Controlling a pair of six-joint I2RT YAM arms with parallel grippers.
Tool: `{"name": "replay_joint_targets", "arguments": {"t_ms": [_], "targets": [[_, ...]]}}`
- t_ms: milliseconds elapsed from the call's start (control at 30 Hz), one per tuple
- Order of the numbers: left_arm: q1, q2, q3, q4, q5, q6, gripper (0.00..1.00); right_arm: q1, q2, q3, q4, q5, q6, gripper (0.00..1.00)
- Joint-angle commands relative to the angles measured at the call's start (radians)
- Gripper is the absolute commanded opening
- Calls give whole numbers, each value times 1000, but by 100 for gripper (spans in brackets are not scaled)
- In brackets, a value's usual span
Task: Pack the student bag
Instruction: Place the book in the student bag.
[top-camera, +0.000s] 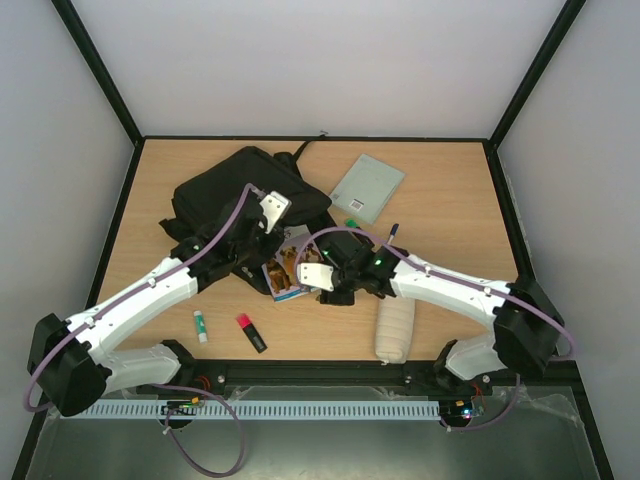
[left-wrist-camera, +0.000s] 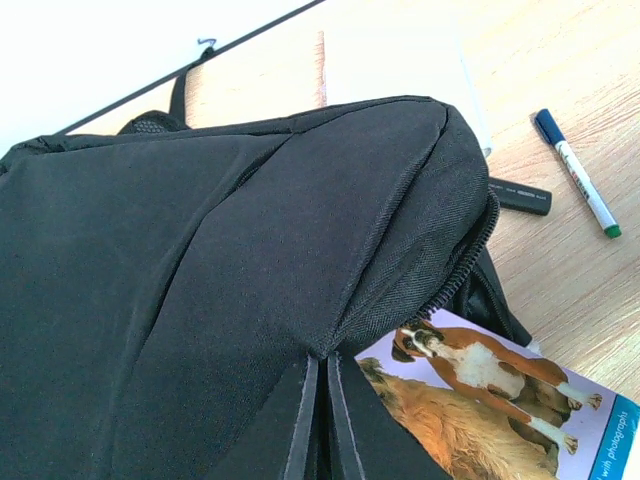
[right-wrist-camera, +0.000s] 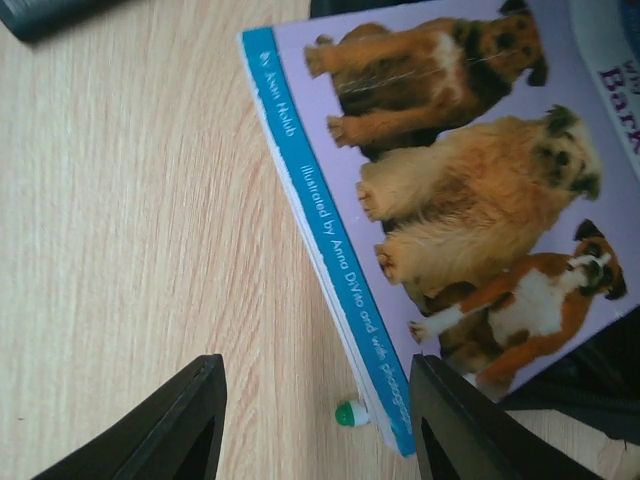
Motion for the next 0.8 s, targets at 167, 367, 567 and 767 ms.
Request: {"name": "replay_joint_targets", "arguments": {"t_ms": [167, 367, 567, 767], "targets": [[-5, -46, 3, 73, -26, 18, 2, 100, 125, 22, 79, 214, -152, 50], [-5, -46, 5, 75, -19, 17, 2, 105, 192, 23, 158, 311, -165, 43], [-5, -43, 5, 75, -4, 16, 2, 104, 207, 32, 236, 362, -168, 32], [-5, -40, 7, 74, 12, 8, 2, 104, 220, -5, 352, 443, -322, 21]]}}
